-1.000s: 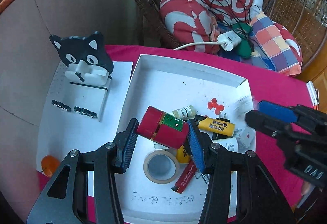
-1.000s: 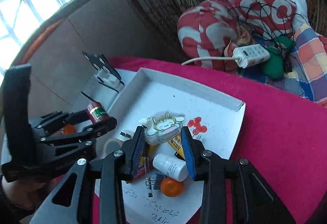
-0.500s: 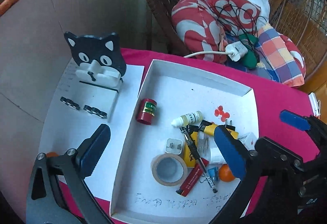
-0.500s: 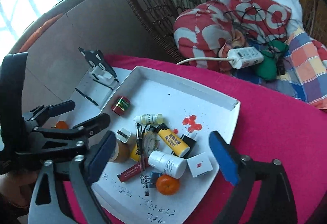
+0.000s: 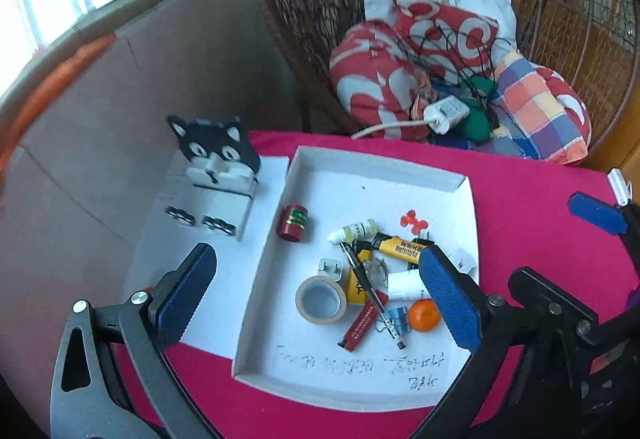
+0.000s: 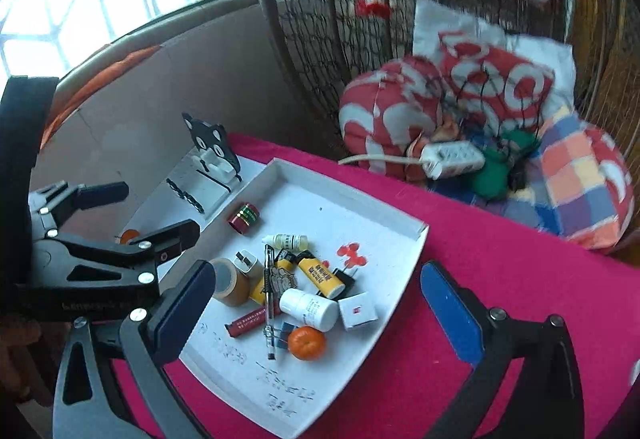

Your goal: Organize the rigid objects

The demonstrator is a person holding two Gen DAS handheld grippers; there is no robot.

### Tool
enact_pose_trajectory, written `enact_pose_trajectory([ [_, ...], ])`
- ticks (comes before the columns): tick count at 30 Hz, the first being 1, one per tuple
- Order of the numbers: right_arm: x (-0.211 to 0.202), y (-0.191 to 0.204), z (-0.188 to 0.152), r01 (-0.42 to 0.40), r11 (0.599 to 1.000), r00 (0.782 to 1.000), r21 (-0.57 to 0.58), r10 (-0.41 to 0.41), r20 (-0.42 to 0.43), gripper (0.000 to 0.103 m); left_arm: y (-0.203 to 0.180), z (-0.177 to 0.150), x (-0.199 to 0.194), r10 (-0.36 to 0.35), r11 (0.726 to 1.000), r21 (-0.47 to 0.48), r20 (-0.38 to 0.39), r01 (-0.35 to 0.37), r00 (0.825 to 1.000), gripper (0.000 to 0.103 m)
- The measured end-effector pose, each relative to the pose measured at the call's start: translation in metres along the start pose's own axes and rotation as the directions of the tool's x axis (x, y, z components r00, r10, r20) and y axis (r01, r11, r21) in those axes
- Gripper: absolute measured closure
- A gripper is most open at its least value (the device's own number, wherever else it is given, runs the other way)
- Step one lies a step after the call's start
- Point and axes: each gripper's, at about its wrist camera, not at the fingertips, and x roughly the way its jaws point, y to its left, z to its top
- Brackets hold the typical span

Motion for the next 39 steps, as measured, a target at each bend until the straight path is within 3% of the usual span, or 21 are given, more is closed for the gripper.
enact_pose_trajectory([
  [7, -0.067, 0.002, -0.006, 0.116, 0.989, 0.985, -0.089, -0.103, 0.139, 0.0, -0.028, -0.001, -0.071, 0.11, 0.994, 0.006, 0.137, -0.111, 0.985, 0.001],
  [10, -0.1, 0.001, -0.011, 0.183, 0.979, 0.961, -0.09, -0.159, 0.225, 0.0, -0.041, -0.007, -0.111, 0.187, 0.982, -0.041, 0.228, -0.183, 0.956, 0.001],
  [12, -0.121, -0.002, -0.014, 0.208, 0.975, 0.947, -0.076, -0.181, 0.267, 0.0, -0.045, -0.01, -0.132, 0.19, 0.981, -0.089, 0.234, -0.174, 0.954, 0.001],
  [14, -0.14, -0.007, -0.017, 0.228, 0.972, 0.932, -0.053, -0.202, 0.301, 0.0, -0.048, -0.01, -0.145, 0.145, 0.987, -0.095, 0.228, -0.126, 0.963, 0.001],
  [20, -0.189, -0.026, -0.02, 0.162, 0.987, 0.919, -0.017, -0.145, 0.366, 0.0, -0.065, -0.016, -0.18, 0.105, 0.992, -0.091, 0.232, -0.086, 0.967, 0.001],
  [26, -0.241, -0.046, -0.025, 0.093, 0.995, 0.874, 0.021, -0.091, 0.478, 0.0, -0.07, -0.025, -0.211, 0.13, 0.985, -0.142, 0.242, -0.098, 0.961, 0.001],
  [30, -0.264, -0.058, -0.032, 0.087, 0.994, 0.846, 0.058, -0.105, 0.522, 0.0, -0.073, -0.036, -0.223, 0.15, 0.981, -0.158, 0.242, -0.114, 0.959, 0.001],
  [34, -0.281, -0.073, -0.04, 0.018, 0.996, 0.845, 0.088, -0.062, 0.531, 0.0, -0.081, -0.047, -0.232, 0.15, 0.981, -0.154, 0.24, -0.115, 0.959, 0.001],
  [39, -0.304, -0.081, -0.052, 0.005, 0.995, 0.831, 0.102, -0.061, 0.553, 0.0, -0.098, -0.061, -0.242, 0.104, 0.99, -0.117, 0.237, -0.078, 0.966, 0.001],
])
